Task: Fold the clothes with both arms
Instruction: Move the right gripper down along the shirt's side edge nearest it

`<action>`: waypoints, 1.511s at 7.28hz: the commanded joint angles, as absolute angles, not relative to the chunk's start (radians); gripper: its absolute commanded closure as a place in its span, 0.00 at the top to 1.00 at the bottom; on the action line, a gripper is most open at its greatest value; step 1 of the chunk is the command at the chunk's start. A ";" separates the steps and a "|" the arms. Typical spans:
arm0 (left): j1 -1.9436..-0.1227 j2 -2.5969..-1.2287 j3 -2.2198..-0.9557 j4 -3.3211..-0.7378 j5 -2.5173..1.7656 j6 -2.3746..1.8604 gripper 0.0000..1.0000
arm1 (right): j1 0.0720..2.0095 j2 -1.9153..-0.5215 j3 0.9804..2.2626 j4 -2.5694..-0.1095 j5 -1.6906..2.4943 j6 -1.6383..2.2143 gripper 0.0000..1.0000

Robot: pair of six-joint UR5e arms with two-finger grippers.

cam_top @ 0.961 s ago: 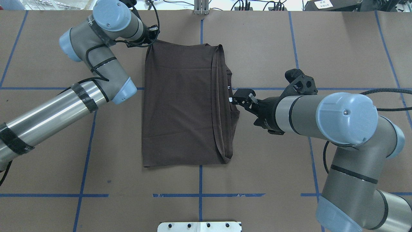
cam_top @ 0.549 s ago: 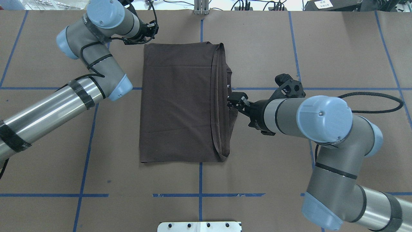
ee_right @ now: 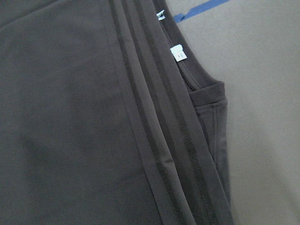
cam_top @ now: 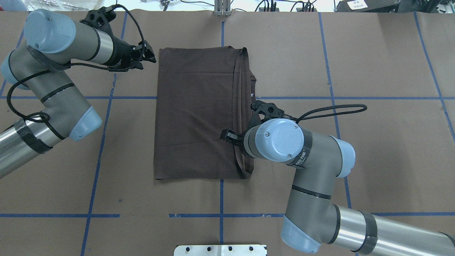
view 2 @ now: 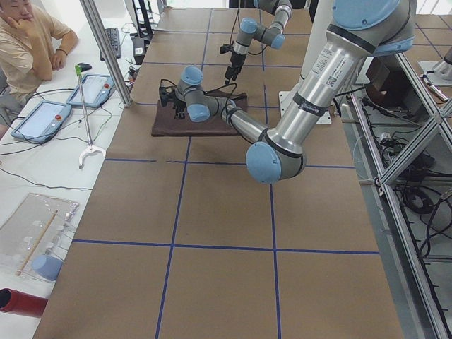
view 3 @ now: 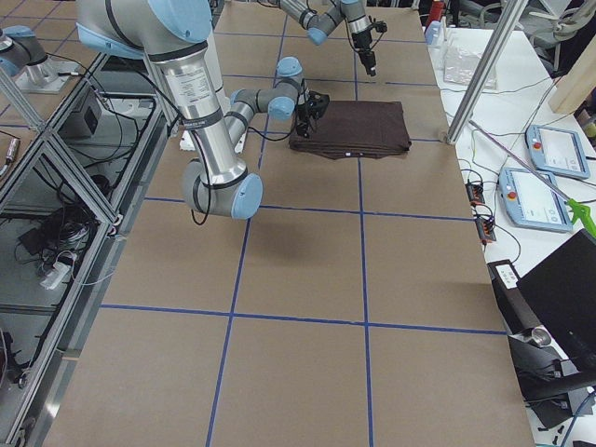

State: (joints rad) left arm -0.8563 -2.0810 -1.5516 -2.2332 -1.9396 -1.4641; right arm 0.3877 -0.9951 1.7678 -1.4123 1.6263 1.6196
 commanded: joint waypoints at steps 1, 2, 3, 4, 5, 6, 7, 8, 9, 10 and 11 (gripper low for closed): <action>-0.854 -2.063 -1.574 -2.229 -1.940 -1.499 0.54 | 0.361 -0.972 1.736 -1.512 1.634 1.465 1.00; -0.853 -2.065 -1.574 -2.229 -1.939 -1.508 0.54 | 0.351 -0.963 1.730 -1.555 1.635 1.459 1.00; -0.853 -2.065 -1.574 -2.229 -1.939 -1.517 0.55 | 0.348 -0.965 1.729 -1.580 1.640 1.448 1.00; -0.851 -2.065 -1.574 -2.230 -1.937 -1.522 0.55 | 0.348 -0.965 1.715 -1.582 1.640 1.428 1.00; -0.851 -2.065 -1.574 -2.229 -1.937 -1.531 0.55 | 0.348 -0.962 1.704 -1.582 1.640 1.414 1.00; -0.851 -2.065 -1.575 -2.230 -1.937 -1.532 0.55 | 0.347 -0.960 1.692 -1.582 1.641 1.405 1.00; -0.851 -2.065 -1.580 -2.229 -1.939 -1.532 0.55 | 0.347 -0.953 1.687 -1.582 1.641 1.381 1.00; -0.851 -2.065 -1.583 -2.229 -1.939 -1.532 0.55 | 0.347 -0.954 1.684 -1.582 1.640 1.371 0.99; -0.851 -2.065 -1.589 -2.229 -1.940 -1.534 0.55 | 0.347 -0.953 1.678 -1.582 1.641 1.371 0.99; -0.851 -2.065 -1.589 -2.227 -1.942 -1.534 0.55 | 0.345 -0.948 1.677 -1.580 1.641 1.361 0.99; -0.851 -2.063 -1.589 -2.229 -1.942 -1.534 0.55 | 0.342 -0.960 1.677 -1.580 1.641 1.341 0.99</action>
